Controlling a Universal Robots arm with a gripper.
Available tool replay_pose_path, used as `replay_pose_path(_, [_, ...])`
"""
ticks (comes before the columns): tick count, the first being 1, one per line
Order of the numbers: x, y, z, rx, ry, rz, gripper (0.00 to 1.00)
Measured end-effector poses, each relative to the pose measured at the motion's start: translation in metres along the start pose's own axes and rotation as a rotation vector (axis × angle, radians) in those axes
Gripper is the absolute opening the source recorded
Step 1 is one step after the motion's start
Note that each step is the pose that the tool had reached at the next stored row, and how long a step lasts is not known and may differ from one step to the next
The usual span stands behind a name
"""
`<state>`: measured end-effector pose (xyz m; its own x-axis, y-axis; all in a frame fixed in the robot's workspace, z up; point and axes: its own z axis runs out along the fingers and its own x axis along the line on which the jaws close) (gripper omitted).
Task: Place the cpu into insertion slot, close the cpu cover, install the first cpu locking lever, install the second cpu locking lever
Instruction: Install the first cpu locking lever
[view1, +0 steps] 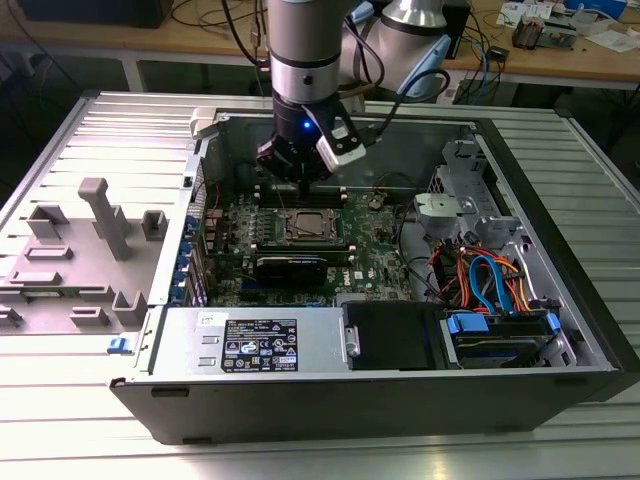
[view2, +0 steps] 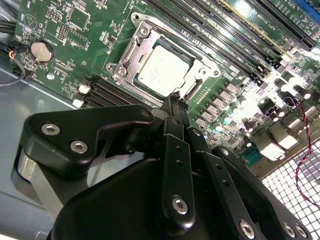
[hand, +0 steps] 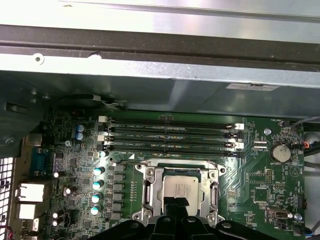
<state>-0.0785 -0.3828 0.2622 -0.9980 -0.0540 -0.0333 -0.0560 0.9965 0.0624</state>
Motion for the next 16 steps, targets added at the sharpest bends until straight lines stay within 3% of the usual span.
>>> replay_pose_path(3, [0.0015,0.0001,-0.0001,0.0001,0.0000,0.000,0.11])
replay_pose_path(11, [0.0161,0.0010,-0.0005,0.0000,0.0000,0.000,0.11])
replay_pose_path(14, [0.0178,0.0010,-0.0006,0.0000,0.0001,0.000,0.11])
replay_pose_path(16, [0.0233,0.0014,-0.0007,0.0000,-0.0003,0.000,0.11])
